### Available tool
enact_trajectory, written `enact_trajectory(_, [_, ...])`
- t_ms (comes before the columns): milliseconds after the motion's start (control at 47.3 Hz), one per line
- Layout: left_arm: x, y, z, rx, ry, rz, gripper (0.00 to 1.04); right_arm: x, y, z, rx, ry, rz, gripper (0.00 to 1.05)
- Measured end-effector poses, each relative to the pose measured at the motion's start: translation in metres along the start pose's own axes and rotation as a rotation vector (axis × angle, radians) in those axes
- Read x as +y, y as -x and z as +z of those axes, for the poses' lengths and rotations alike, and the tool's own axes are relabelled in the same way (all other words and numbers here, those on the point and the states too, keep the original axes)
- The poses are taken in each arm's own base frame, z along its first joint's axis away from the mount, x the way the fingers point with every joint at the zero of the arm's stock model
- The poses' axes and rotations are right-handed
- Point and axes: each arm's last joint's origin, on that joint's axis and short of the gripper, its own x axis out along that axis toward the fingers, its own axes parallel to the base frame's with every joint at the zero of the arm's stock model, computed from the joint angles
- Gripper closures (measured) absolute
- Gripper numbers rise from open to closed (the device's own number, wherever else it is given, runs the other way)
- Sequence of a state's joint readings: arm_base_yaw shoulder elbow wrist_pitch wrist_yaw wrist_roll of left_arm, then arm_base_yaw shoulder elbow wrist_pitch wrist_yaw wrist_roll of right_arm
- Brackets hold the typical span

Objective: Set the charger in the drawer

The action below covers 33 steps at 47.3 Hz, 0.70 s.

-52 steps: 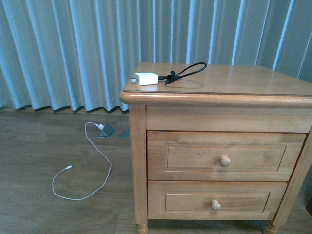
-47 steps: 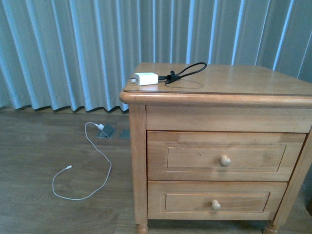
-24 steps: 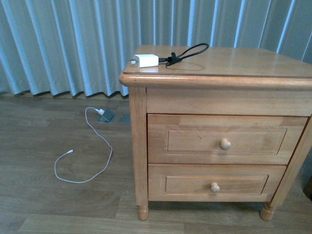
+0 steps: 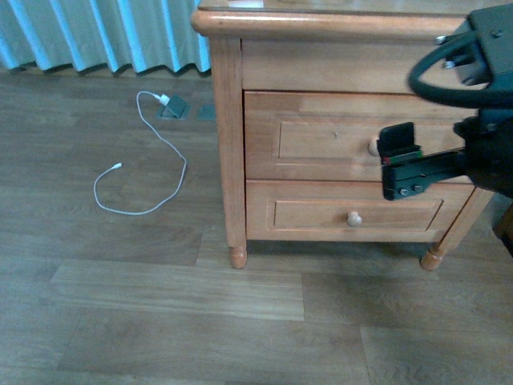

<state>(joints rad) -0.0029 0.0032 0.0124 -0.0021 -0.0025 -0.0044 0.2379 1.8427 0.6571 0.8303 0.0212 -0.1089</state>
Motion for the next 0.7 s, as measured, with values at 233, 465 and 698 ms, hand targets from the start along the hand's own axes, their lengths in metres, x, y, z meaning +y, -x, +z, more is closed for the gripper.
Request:
enact_trajectory(233, [0.0,0.0,0.0,0.0,0.0,0.0,0.06,0.015,-0.065,-0.018,0.014,0.012,-0.016,0.08])
enact_trajectory(465, [0.0,0.0,0.0,0.0,0.0,0.0,0.06,0.017,-0.105,-0.023,-0.008,0.026,-0.073,0.08])
enact_trajectory(698, [0.0,0.0,0.0,0.0,0.0,0.0,0.06,0.003,-0.122,-0.031,-0.011,0.026,-0.163,0.08])
